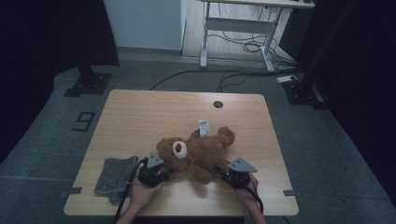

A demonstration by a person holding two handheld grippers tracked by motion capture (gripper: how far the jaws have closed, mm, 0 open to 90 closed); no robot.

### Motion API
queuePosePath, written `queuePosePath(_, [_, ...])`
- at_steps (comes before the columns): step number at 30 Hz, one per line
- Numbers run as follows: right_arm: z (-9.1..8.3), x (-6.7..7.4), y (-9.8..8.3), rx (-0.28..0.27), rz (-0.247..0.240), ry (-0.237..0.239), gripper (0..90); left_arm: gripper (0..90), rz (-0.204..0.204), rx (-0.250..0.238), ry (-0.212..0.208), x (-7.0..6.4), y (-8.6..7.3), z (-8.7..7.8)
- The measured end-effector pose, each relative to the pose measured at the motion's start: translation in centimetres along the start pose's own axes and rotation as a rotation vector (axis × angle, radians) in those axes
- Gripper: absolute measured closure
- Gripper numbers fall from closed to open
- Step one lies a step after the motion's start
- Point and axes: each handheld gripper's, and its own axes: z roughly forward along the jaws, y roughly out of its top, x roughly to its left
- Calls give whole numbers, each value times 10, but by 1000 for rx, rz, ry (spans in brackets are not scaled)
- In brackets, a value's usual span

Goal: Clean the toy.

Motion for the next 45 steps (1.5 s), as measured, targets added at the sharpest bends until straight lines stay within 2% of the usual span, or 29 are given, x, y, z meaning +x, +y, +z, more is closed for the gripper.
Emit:
queuePosePath(4, [0, -6, 3, -18, -6, -51, 666, 603, 13, -18, 2, -3, 12, 5])
queuePosePath(11, [8, -21, 6, -26, 4, -103, 665, 601, 0, -18, 3, 6, 34, 24])
queuePosePath(13, [12, -24, 7, -21, 4, -114, 658, 598, -3, -5, 5, 9, 35, 30])
queuePosePath(18, [15, -25, 3, -15, 13, -98, 607, 569, -27, -4, -10, 16, 28, 36])
queuePosePath(21, [14, -24, 2, -9, 11, -100, 511, 475, -42, 15, -9, 18, 28, 35])
queuePosePath(23, [11, -25, 2, -2, 22, -107, 394, 387, -38, 24, 0, 16, 29, 29])
queuePosePath(25, [3, -26, 4, -15, 55, -103, 292, 325, -28, -9, 15, 12, 28, 17])
queuePosePath(27, [-9, -27, 6, -44, 80, -98, 238, 298, -32, -39, -1, 11, 26, 2])
queuePosePath(30, [-24, -27, 5, -72, 95, -68, 224, 289, -21, -46, -13, 5, 19, -16])
queuePosePath(35, [-39, -22, -2, -78, 97, -42, 210, 284, -13, -58, -49, -8, -2, -41])
queuePosePath(40, [-50, -18, -13, -94, 122, -29, 210, 300, -1, -48, -76, -16, -25, -51])
queuePosePath(42, [-53, -16, -19, -88, 134, -13, 211, 300, 21, -42, -80, -18, -29, -54])
queuePosePath(45, [-58, -13, -29, -73, 141, 25, 225, 302, 29, -42, -88, -18, -34, -58])
